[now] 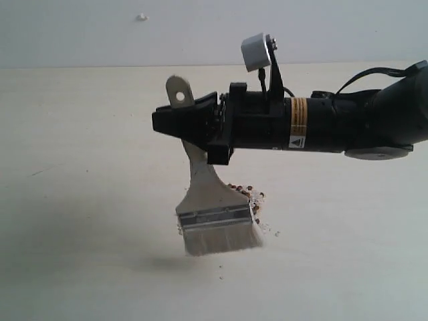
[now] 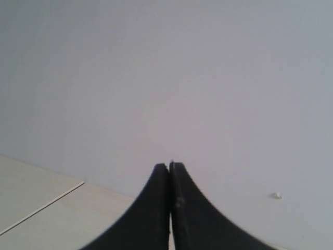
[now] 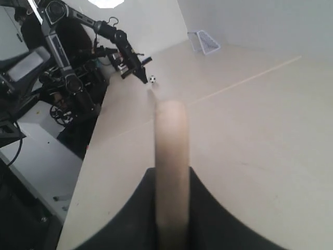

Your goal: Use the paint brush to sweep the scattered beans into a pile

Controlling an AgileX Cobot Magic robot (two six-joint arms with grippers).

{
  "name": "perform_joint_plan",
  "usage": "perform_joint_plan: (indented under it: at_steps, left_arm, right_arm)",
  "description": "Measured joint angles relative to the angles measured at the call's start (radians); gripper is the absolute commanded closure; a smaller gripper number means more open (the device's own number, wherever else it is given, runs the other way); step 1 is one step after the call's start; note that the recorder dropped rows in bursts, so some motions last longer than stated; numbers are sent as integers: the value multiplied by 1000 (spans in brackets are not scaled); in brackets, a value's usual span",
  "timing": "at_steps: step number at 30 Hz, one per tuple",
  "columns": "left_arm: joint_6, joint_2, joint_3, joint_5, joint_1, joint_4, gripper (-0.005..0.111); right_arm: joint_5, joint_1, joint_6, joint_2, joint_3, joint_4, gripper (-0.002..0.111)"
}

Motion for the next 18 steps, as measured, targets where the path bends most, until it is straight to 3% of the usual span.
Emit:
perform_joint_plan:
  at_steps: [18]
  left_arm:
    - [0,0,0,0,0,0,107]
  right_arm:
    - [2,32,-115,70,55,-7,108]
